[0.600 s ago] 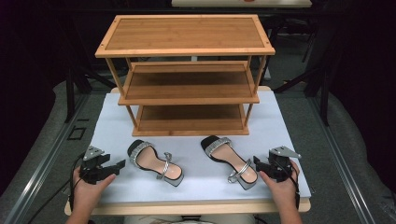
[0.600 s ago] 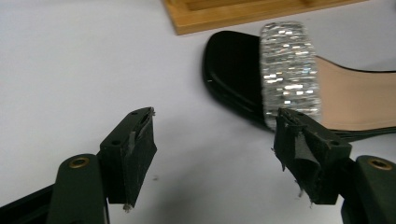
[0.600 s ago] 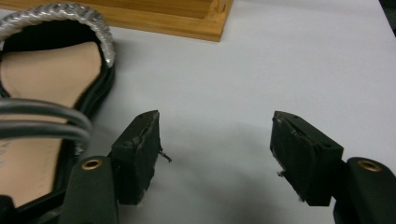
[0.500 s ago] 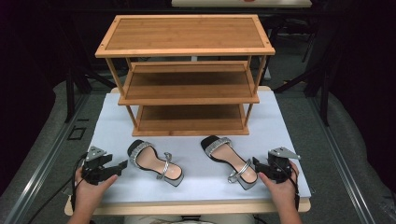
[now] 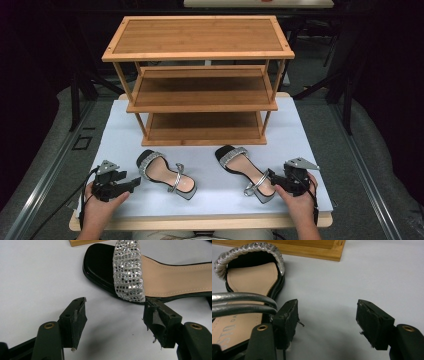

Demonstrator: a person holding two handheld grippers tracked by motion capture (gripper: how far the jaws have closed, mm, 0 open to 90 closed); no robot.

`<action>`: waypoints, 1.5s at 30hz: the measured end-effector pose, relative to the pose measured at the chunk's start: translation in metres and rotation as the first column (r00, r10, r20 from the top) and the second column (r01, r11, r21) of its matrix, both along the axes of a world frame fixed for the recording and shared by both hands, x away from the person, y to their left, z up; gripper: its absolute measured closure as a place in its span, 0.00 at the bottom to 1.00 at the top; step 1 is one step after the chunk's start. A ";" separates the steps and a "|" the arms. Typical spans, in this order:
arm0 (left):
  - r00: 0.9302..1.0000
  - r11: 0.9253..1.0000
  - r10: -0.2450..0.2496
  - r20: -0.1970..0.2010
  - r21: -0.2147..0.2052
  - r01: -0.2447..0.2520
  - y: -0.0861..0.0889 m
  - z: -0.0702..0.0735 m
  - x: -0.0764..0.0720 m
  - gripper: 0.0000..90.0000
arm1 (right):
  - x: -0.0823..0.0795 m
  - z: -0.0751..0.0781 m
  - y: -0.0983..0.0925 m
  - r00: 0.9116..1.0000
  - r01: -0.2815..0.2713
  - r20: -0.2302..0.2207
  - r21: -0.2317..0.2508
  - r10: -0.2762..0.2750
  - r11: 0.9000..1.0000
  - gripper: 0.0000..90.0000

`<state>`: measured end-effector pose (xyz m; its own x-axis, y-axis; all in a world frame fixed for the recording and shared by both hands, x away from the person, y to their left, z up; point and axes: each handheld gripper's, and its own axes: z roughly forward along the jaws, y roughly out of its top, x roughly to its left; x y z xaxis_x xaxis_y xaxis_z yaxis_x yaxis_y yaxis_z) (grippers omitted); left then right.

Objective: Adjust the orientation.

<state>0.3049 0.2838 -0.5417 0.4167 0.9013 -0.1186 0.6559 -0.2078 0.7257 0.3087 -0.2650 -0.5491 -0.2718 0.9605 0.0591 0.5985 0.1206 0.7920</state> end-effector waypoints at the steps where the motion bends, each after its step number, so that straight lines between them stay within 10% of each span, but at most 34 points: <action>1: 1.000 1.000 0.001 -0.003 -0.003 -0.001 0.000 0.000 0.000 0.38 | 0.000 0.000 -0.001 1.000 0.000 0.000 0.002 0.000 1.000 0.37; 18: 0.997 0.995 -0.082 0.013 -0.051 0.083 -0.028 0.026 -0.008 0.46 | -0.008 0.000 -0.004 1.000 0.020 0.000 0.013 -0.020 1.000 0.38; 28: 0.969 0.968 -0.244 0.042 -0.044 0.245 -0.079 0.047 -0.023 0.45 | -0.012 0.001 -0.009 0.999 0.032 0.003 0.049 -0.032 0.998 0.39; 40: 0.940 0.938 -0.339 0.047 -0.062 0.341 -0.101 0.046 -0.041 0.45 | -0.011 0.000 -0.009 1.000 0.028 0.010 0.056 -0.029 0.998 0.39; 45: 0.938 0.938 -0.347 0.004 0.020 0.347 -0.102 0.035 -0.039 0.73 | -0.011 -0.001 -0.009 1.000 0.027 -0.007 0.048 -0.027 0.998 0.39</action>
